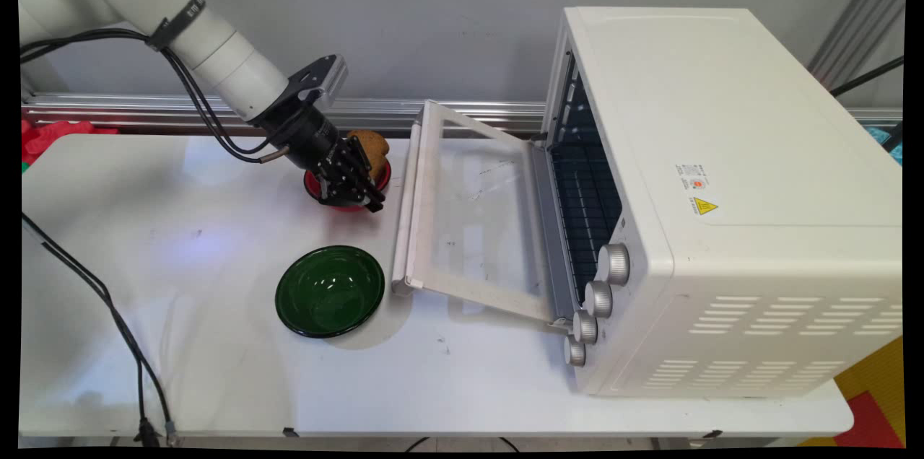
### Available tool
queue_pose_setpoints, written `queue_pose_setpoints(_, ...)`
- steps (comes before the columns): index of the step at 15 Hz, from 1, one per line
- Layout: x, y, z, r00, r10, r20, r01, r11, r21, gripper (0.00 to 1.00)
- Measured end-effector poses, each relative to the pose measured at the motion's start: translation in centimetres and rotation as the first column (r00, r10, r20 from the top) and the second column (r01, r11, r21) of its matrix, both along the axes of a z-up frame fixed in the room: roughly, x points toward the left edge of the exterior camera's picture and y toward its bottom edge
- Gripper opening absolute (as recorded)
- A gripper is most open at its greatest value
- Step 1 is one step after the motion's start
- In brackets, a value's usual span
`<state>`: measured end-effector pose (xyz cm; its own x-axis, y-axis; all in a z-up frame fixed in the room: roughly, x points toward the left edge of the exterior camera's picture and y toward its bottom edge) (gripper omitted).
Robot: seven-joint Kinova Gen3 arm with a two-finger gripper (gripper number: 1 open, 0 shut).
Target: Close the oven
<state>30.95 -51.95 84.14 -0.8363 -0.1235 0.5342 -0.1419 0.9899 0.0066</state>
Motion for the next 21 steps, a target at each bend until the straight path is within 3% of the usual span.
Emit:
queue_pose_setpoints(14, -0.5, -0.9, -5.1, 0.996, 0.015, -0.092, -0.012, 1.000, 0.026, 0.00)
queue_pose_setpoints(18, -0.6, -1.4, -6.2, 0.987, 0.050, -0.153, -0.047, 0.999, 0.028, 0.00)
queue_pose_setpoints(21, -0.7, -1.7, -6.0, 0.973, 0.079, -0.216, -0.073, 0.997, 0.035, 0.00)
